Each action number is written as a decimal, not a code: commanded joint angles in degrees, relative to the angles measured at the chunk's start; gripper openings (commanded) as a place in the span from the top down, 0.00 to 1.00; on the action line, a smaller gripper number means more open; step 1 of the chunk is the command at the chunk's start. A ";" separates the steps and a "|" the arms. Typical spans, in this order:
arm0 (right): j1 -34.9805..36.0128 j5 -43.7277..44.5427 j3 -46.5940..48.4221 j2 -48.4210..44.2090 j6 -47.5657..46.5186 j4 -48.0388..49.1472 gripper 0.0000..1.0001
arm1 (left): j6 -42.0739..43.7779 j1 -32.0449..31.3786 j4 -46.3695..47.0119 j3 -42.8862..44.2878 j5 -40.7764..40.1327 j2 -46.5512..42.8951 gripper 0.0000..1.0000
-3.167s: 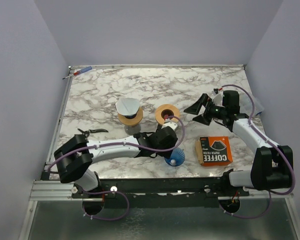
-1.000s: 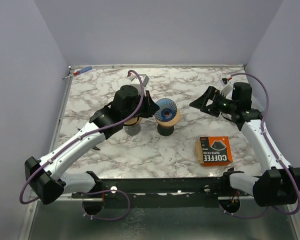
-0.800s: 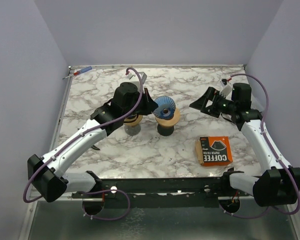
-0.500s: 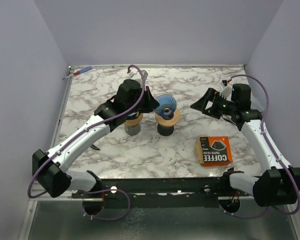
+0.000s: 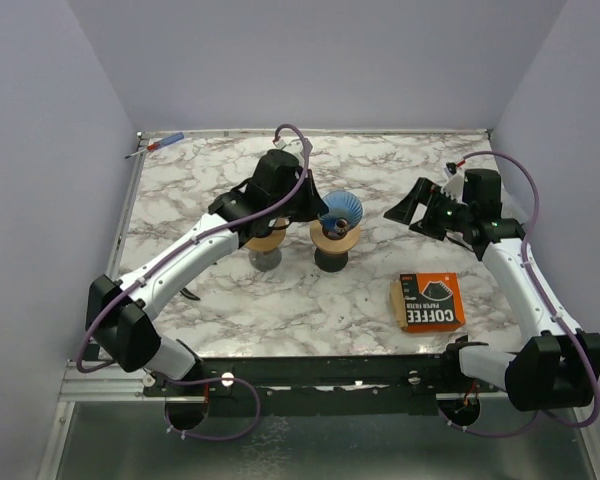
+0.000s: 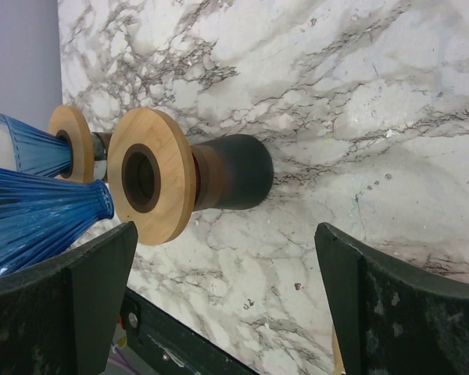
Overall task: Place the coffee filter in the dripper
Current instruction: Place the coffee dripper in the dripper holder.
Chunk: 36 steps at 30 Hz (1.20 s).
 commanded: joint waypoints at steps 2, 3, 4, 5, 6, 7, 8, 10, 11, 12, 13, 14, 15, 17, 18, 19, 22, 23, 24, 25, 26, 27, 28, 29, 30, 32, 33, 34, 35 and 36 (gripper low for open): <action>-0.66 1.61 1.07 0.71 -1.14 -1.87 0.00 | 1.48 0.20 -1.39 4.03 2.50 2.93 0.98; -0.73 1.62 1.09 0.72 -1.17 -1.88 0.00 | 1.75 0.22 -1.63 4.33 2.37 3.50 0.99; -0.81 1.63 1.10 0.72 -1.25 -1.84 0.00 | 2.12 0.16 -1.91 4.57 2.00 3.88 0.99; -0.87 1.63 1.10 0.80 -1.25 -1.81 0.00 | 2.41 0.17 -2.33 4.82 1.50 4.25 0.99; -0.91 1.63 1.05 0.87 -1.34 -1.80 0.00 | 2.68 0.16 -2.60 4.97 1.20 4.51 0.99; -0.90 1.62 1.09 0.94 -1.35 -1.79 0.00 | 2.94 0.13 -2.81 5.15 0.97 4.73 0.99; -0.93 1.66 1.11 0.98 -1.35 -1.86 0.00 | 3.06 0.18 -3.10 5.48 0.91 4.99 0.99; -0.98 1.43 1.06 1.10 -1.28 -1.86 0.00 | 3.51 0.19 -4.10 6.34 0.84 5.77 0.98; -0.95 1.30 0.90 1.15 -1.15 -1.74 0.00 | 3.74 0.20 -4.51 6.71 0.75 6.01 0.99; -1.08 1.09 0.77 1.16 -0.95 -1.51 0.00 | 3.95 0.17 -4.96 6.93 0.37 6.22 0.99; -1.09 0.92 0.72 1.16 -0.85 -1.45 0.00 | 3.97 0.21 -5.19 6.91 -0.25 6.03 0.99; -1.09 0.93 0.72 1.06 -0.76 -1.40 0.00 | 3.99 0.18 -5.17 6.74 -0.66 5.78 0.99; -1.09 0.93 0.56 0.95 -0.70 -1.25 0.00 | 4.12 0.18 -5.20 6.70 -1.09 5.61 0.98; -1.07 0.91 0.36 1.03 -0.56 -1.01 0.00 | 4.44 0.16 -5.16 6.45 -1.62 5.34 0.98; -1.17 0.81 0.44 1.13 -0.56 -1.00 0.00 | 4.53 0.13 -5.16 6.50 -1.91 5.29 0.98; -1.18 0.57 0.47 1.28 -0.47 -0.94 0.00 | 4.59 0.14 -5.18 6.38 -2.18 5.20 0.98; -1.18 0.15 0.28 1.48 -0.29 -0.75 0.00 | 4.87 0.14 -5.19 6.29 -2.61 5.12 0.98; -1.16 0.12 0.28 1.45 -0.30 -0.66 0.00 | 4.98 0.17 -5.09 6.32 -2.67 5.15 0.98; -1.18 0.07 0.21 1.48 -0.30 -0.61 0.00 | 5.09 0.14 -5.08 6.40 -2.74 5.25 0.98; -1.16 0.11 0.18 1.50 -0.28 -0.57 0.00 | 5.34 0.17 -5.08 6.41 -2.97 5.37 0.98; -1.18 0.06 0.23 1.51 -0.30 -0.54 0.00 | 5.54 0.14 -5.08 6.42 -3.10 5.50 0.98; -1.18 0.06 0.25 1.49 -0.29 -0.63 0.00 | 5.71 0.17 -5.08 6.42 -3.39 5.55 0.98; -1.14 0.09 0.23 1.50 -0.34 -0.65 0.00 | 5.74 0.19 -5.01 6.34 -3.73 5.70 0.98; -1.18 0.13 0.18 1.49 -0.36 -0.73 0.00 | 5.82 0.18 -5.00 6.36 -3.72 5.80 0.98; -1.18 0.14 0.12 1.51 -0.31 -0.74 0.00 | 5.88 0.19 -4.87 6.41 -3.61 5.94 0.98; -1.26 0.00 0.05 1.57 -0.38 -0.81 0.00 | 6.35 0.13 -4.54 6.41 -3.31 6.21 0.98; -1.27 -0.05 -0.11 1.60 -0.34 -0.76 0.00 | 6.51 0.13 -4.35 6.42 -3.17 6.32 0.98; -1.27 -0.11 -0.17 1.64 -0.38 -0.67 0.00 | 6.48 0.18 -4.25 6.42 -3.22 6.37 0.98; -1.27 -0.12 -0.17 1.64 -0.33 -0.65 0.00 | 6.38 0.16 -4.08 6.42 -3.06 6.50 0.98; -1.27 -0.19 -0.14 1.67 -0.34 -0.65 0.00 | 6.35 0.13 -3.91 6.36 -2.91 6.62 0.98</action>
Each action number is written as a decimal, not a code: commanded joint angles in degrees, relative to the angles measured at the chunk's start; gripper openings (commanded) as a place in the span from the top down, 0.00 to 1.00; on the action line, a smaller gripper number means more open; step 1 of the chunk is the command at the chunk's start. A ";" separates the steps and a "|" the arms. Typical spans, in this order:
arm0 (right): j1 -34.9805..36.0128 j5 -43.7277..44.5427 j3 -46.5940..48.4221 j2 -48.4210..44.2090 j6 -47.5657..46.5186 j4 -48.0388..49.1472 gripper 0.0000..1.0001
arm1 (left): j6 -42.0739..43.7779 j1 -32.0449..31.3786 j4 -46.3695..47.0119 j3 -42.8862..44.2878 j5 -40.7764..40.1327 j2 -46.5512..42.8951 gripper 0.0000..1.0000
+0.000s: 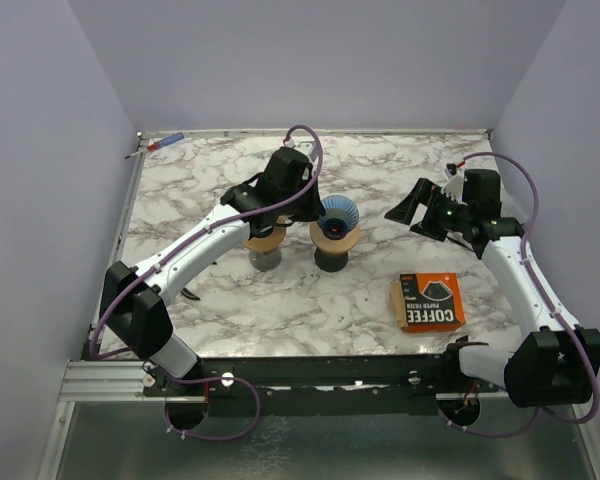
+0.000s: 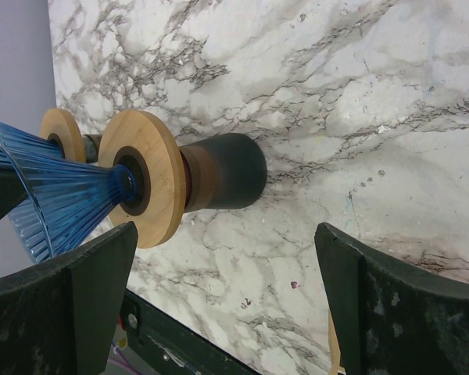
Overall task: Place the coffee filter in the dripper
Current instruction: Place the coffee dripper in the dripper holder.
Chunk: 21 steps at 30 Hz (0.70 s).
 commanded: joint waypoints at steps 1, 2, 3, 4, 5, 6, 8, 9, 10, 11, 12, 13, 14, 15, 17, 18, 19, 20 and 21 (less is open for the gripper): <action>-0.53 -0.63 -0.13 0.57 -0.13 -0.02 0.00 | 0.69 0.15 1.76 1.65 -0.50 0.63 0.98; -0.53 -0.59 -0.16 0.59 -0.16 -0.02 0.00 | 0.70 0.19 1.85 1.66 -0.20 0.73 0.98; -0.52 -0.66 -0.10 0.63 -0.17 -0.02 0.00 | 0.71 0.19 1.94 1.59 0.18 0.98 0.98; -0.53 -0.85 -0.16 0.62 -0.11 0.06 0.00 | 0.71 0.17 2.07 1.57 0.44 1.10 0.98; -0.53 -0.85 -0.22 0.62 -0.11 0.11 0.00 | 0.85 0.18 2.23 1.50 0.69 1.27 0.98; -0.57 -1.00 -0.30 0.57 -0.03 0.27 0.00 | 1.01 0.20 2.34 1.36 0.67 1.40 0.98; -0.61 -1.26 -0.25 0.62 0.04 0.33 0.00 | 1.01 0.18 2.45 1.15 0.72 1.59 0.97; -0.60 -1.36 -0.25 0.62 0.06 0.33 0.00 | 1.05 0.14 2.47 1.13 0.75 1.67 0.95; -0.61 -1.38 -0.26 0.62 0.10 0.33 0.00 | 1.02 0.20 2.55 1.12 0.83 1.69 0.93; -0.61 -1.38 -0.19 0.62 0.06 0.40 0.00 | 1.06 0.18 2.64 1.08 0.81 1.69 0.91; -0.62 -1.40 -0.20 0.54 0.15 0.42 0.00 | 1.11 0.16 2.72 1.12 0.85 1.63 0.88; -0.62 -1.46 -0.21 0.49 0.15 0.42 0.00 | 1.32 0.16 2.78 1.25 1.07 1.61 0.83; -0.64 -1.46 -0.24 0.51 0.14 0.42 0.00 | 1.56 0.15 2.86 1.35 1.34 1.52 0.77; -0.67 -1.58 -0.26 0.48 0.25 0.47 0.00 | 1.81 0.19 2.91 1.50 1.72 1.53 0.71; -0.70 -1.95 -0.31 0.47 0.40 0.62 0.00 | 1.96 0.15 2.96 1.88 2.19 1.36 0.60; -0.70 -2.44 -0.33 0.43 0.29 0.79 0.00 | 1.93 0.14 3.00 2.03 2.29 1.22 0.56; -0.70 -2.87 -0.44 0.21 0.36 1.12 0.00 | 1.94 0.13 3.00 2.13 2.33 1.05 0.54; -0.70 -3.20 -0.61 0.00 0.46 1.51 0.00 | 1.86 0.13 3.00 2.21 2.34 0.87 0.50; -0.70 -3.63 -0.81 -0.34 0.52 1.90 0.00 | 1.78 0.20 3.02 2.28 2.25 0.74 0.45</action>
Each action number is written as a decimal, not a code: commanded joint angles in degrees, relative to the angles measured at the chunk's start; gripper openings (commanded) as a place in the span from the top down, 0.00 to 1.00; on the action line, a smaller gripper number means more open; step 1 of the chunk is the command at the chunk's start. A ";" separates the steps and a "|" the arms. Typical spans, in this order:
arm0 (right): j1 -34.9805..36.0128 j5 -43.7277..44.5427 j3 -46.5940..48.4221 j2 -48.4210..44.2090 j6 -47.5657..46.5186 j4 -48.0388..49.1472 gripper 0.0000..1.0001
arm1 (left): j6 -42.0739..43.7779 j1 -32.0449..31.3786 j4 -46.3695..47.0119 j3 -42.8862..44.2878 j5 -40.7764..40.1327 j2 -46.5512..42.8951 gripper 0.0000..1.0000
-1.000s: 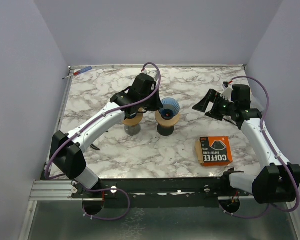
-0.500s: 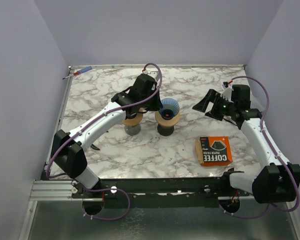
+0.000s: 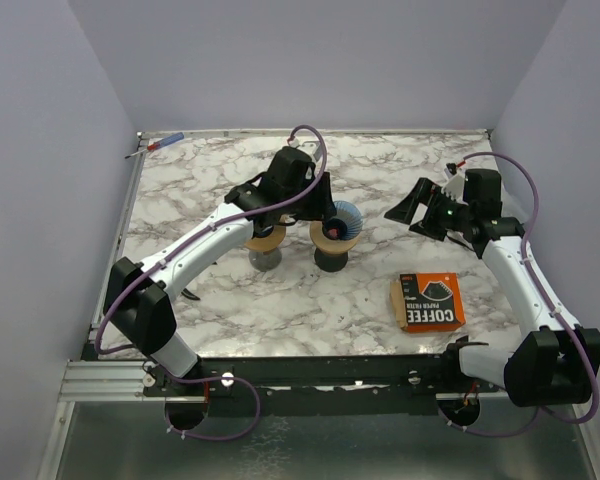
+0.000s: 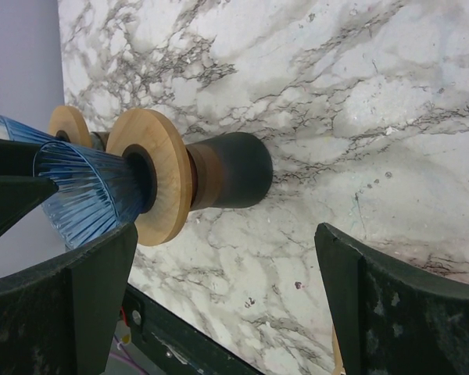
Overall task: Place the coffee filter in the dripper
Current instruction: Place the coffee dripper in the dripper holder.
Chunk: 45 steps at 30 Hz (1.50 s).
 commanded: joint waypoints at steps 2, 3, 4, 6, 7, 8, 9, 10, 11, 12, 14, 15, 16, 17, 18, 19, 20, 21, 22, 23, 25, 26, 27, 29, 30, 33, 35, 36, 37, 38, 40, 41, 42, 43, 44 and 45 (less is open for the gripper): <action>-0.35 -3.05 -0.90 -1.12 0.55 2.25 0.00 | 0.43 0.20 1.15 2.41 1.14 -1.28 0.39; -0.35 -3.19 -0.95 -1.42 0.58 2.42 0.00 | 0.43 0.18 1.14 2.50 0.81 -1.53 0.36; -0.35 -3.52 -0.96 -1.69 0.46 2.59 0.00 | 0.43 0.26 1.14 2.56 0.52 -1.75 0.33; -0.35 -4.32 -0.96 -1.82 0.52 3.02 0.00 | 0.42 0.24 1.14 2.66 -0.23 -2.19 0.31; -0.35 -4.97 -1.05 -1.79 0.59 3.32 0.00 | 0.53 0.26 1.17 2.78 -0.62 -2.36 0.31; -0.35 -5.55 -1.16 -1.75 0.67 3.69 0.00 | 0.60 0.29 1.15 2.87 -0.67 -2.48 0.31; -0.35 -6.21 -1.27 -1.65 0.82 4.02 0.00 | 0.78 0.27 1.14 2.98 -0.69 -2.61 0.30; -0.35 -6.88 -1.37 -1.55 0.99 4.39 0.00 | 0.89 0.30 1.14 3.05 -0.54 -2.61 0.30; -0.35 -7.50 -1.54 -1.40 0.95 4.82 0.00 | 1.14 0.36 1.14 3.14 -0.20 -2.47 0.31; -0.35 -7.95 -1.64 -1.28 1.09 5.10 0.00 | 1.50 0.39 1.16 3.23 0.25 -2.27 0.32; -0.35 -8.73 -1.78 -1.09 1.27 5.57 0.00 | 1.91 0.39 1.14 3.43 0.79 -1.75 0.34; -0.35 -9.05 -1.92 -1.00 1.40 5.83 0.00 | 1.96 0.42 1.16 3.45 0.87 -1.65 0.35; -0.35 -9.52 -1.94 -0.94 1.58 6.13 0.00 | 2.09 0.47 1.15 3.41 0.86 -1.53 0.36; -0.35 -9.95 -2.05 -0.90 1.70 6.68 0.00 | 2.13 0.48 1.14 3.33 0.92 -1.44 0.38; -0.35 -10.55 -2.06 -0.82 2.01 7.15 0.01 | 2.25 0.54 1.14 3.24 0.99 -1.34 0.40; -0.35 -11.36 -2.10 -0.57 2.40 8.12 0.01 | 2.41 0.50 1.16 3.19 0.92 -1.23 0.43; -0.35 -12.37 -2.36 -0.33 3.13 9.01 0.01 | 2.59 0.55 1.15 3.11 0.70 -1.19 0.46; -0.35 -13.44 -2.68 0.02 3.94 10.25 0.01 | 2.72 0.49 1.17 2.99 0.43 -1.18 0.48; -0.23 -14.47 -2.83 0.37 4.82 11.31 0.02 | 2.80 0.50 1.15 2.79 -0.14 -1.10 0.51; -0.05 -15.41 -3.16 0.86 5.93 12.63 0.03 | 2.95 0.49 1.17 2.69 -0.85 -1.05 0.53; 0.87 -16.64 -3.34 1.59 7.48 14.67 0.06 | 3.29 0.49 1.13 2.36 -2.17 -1.06 0.57; 1.33 -16.61 -3.41 1.83 8.01 15.30 0.07 | 3.39 0.54 1.11 2.13 -2.93 -1.14 0.58; 1.92 -16.61 -3.44 2.05 8.41 15.87 0.08 | 3.41 0.55 1.18 1.94 -3.61 -1.14 0.60; 2.98 -16.60 -3.31 2.66 9.06 16.70 0.10 | 3.54 0.55 1.15 1.51 -4.35 -1.07 0.63; 3.51 -16.54 -3.14 2.94 9.49 17.11 0.12 | 3.74 0.52 1.07 1.42 -4.45 -1.01 0.65; 5.04 -16.41 -2.87 3.97 10.55 18.68 0.16 | 3.89 0.53 1.11 1.26 -4.57 -0.53 0.69; 6.36 -15.95 -2.22 5.00 10.92 19.09 0.20 | 4.21 0.50 1.10 1.04 -4.70 -0.41 0.71; 6.91 -15.84 -1.97 5.51 11.14 19.44 0.21 | 4.31 0.55 1.06 0.95 -4.69 -0.31 0.71; 7.49 -15.68 -1.68 5.98 11.33 19.60 0.22 | 4.30 0.49 1.10 0.80 -4.70 -0.35 0.72; 8.05 -15.44 -1.43 6.50 11.48 19.69 0.23 | 4.36 0.53 1.06 0.62 -4.69 -0.39 0.72; 8.73 -15.13 -1.06 7.47 11.82 20.07 0.24 | 4.42 0.53 1.13 0.28 -4.70 -0.33 0.73; 9.02 -15.12 -0.93 7.92 12.02 20.32 0.25 | 4.50 0.53 1.08 0.17 -4.71 -0.30 0.73; 9.34 -15.05 -0.82 8.23 12.11 20.51 0.26 | 4.55 0.51 1.06 0.07 -4.69 -0.30 0.73; 9.65 -14.97 -0.68 8.51 12.29 20.69 0.28 | 4.58 0.56 1.10 -0.01 -4.69 -0.30 0.73; 9.92 -14.88 -0.55 8.77 12.35 20.84 0.28 | 4.58 0.49 1.14 -0.10 -4.69 -0.34 0.73; 10.15 -14.75 -0.47 8.99 12.44 20.92 0.29 | 4.64 0.48 1.07 -0.07 -5.88 -0.31 0.73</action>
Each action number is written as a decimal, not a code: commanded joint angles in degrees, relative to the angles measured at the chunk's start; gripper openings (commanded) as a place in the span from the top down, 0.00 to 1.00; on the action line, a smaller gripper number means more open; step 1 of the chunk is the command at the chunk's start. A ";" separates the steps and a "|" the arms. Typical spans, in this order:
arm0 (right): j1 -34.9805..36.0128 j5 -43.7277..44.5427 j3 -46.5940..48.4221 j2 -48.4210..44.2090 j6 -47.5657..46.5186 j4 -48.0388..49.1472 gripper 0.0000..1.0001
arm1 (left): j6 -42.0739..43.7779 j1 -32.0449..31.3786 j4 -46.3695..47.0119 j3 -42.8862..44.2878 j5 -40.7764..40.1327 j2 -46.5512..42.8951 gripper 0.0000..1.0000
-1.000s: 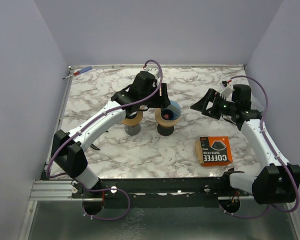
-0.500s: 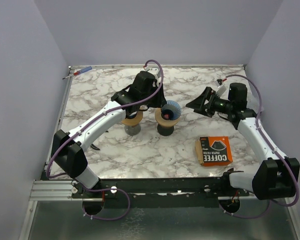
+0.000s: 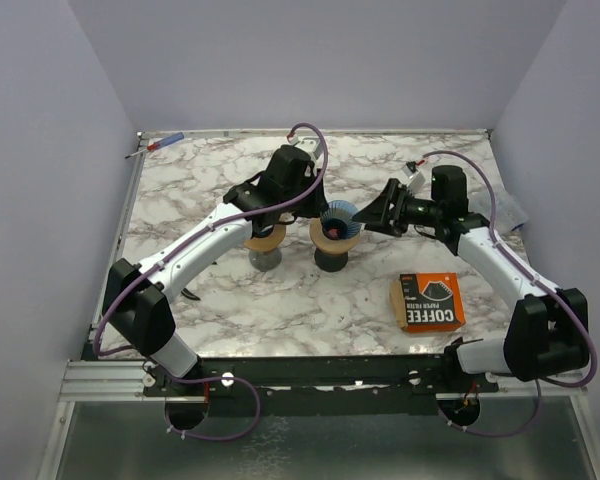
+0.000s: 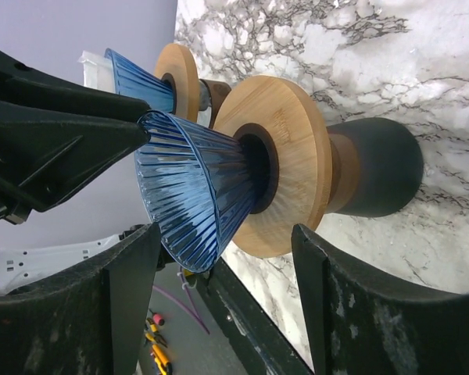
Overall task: Place the coffee filter in the dripper
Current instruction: Place the coffee dripper in the dripper holder.
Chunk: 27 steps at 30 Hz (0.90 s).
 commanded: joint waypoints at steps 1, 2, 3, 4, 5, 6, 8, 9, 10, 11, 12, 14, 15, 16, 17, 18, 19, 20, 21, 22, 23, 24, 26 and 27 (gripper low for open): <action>1.12 0.18 2.20 1.26 1.16 2.17 0.30 | 1.05 0.33 0.40 -0.65 -2.64 0.04 0.73; 1.29 0.23 2.35 1.52 1.31 2.27 0.31 | 1.00 0.33 0.38 -0.66 -2.57 -0.10 0.71; 1.45 0.27 2.34 1.71 1.52 2.56 0.32 | 1.04 0.35 0.38 -0.56 -2.38 -0.35 0.69; 1.54 0.21 2.36 1.96 1.73 2.76 0.34 | 1.19 0.33 0.38 -0.38 -1.98 -0.53 0.64; 1.73 0.10 2.47 2.22 1.82 2.89 0.35 | 1.35 0.35 0.34 -0.27 -1.92 -0.66 0.63; 1.82 0.10 2.55 2.41 1.86 3.03 0.36 | 1.53 0.33 0.45 -0.18 -1.92 -0.90 0.63; 2.05 0.09 2.82 2.77 2.04 3.25 0.37 | 1.80 0.38 0.38 -0.22 -2.08 -1.04 0.63; 2.13 0.10 2.99 2.89 2.04 3.27 0.38 | 2.00 0.38 0.38 -0.34 -2.41 -1.05 0.63; 2.16 0.17 3.10 2.92 2.05 3.22 0.39 | 2.16 0.33 0.38 -0.57 -2.91 -1.05 0.64; 2.19 0.18 3.29 3.00 2.09 3.14 0.40 | 2.21 0.33 0.38 -0.83 -3.43 -0.99 0.65; 2.16 0.19 3.45 3.13 1.98 2.99 0.42 | 2.20 0.33 0.38 -1.02 -3.77 -0.90 0.66; 2.30 0.35 3.76 3.38 1.86 2.69 0.45 | 2.24 0.39 0.40 -1.34 -4.12 -0.55 0.67; 2.33 0.43 3.90 3.55 1.71 2.55 0.46 | 2.35 0.35 0.37 -1.48 -4.05 -0.33 0.67; 2.33 0.45 3.95 3.73 1.63 2.49 0.48 | 2.37 0.35 0.38 -1.53 -4.05 -0.09 0.68; 2.29 0.47 4.03 3.90 1.61 2.48 0.49 | 2.42 0.34 0.38 -1.60 -4.04 0.11 0.69; 2.28 0.53 4.09 4.09 1.67 2.54 0.51 | 2.55 0.40 0.38 -1.68 -4.11 0.25 0.69; 2.33 0.54 4.06 4.29 1.66 2.56 0.52 | 2.57 0.35 0.31 -1.71 -4.37 0.34 0.70; 2.41 0.54 4.05 4.45 1.69 2.56 0.53 | 2.65 0.33 0.29 -1.78 -4.58 0.35 0.70; 2.37 0.56 4.13 4.70 1.69 2.57 0.55 | 2.54 0.37 0.29 -1.79 -4.76 0.36 0.71; 2.44 0.62 4.18 4.83 1.72 2.57 0.57 | 2.64 0.33 0.29 -1.80 -5.01 0.35 0.71; 2.45 0.70 4.18 4.99 1.67 2.49 0.58 | 2.70 0.33 0.29 -1.80 -5.12 0.29 0.72; 2.55 0.71 4.24 5.21 1.61 2.48 0.61 | 2.79 0.37 0.29 -1.80 -5.18 0.35 0.72; 2.63 0.80 4.31 5.58 1.53 2.48 0.66 | 2.89 0.33 0.25 -1.87 -5.19 0.40 0.73; 2.68 0.87 4.35 5.71 1.54 2.48 0.68 | 2.91 0.35 0.21 -1.95 -5.21 0.46 0.73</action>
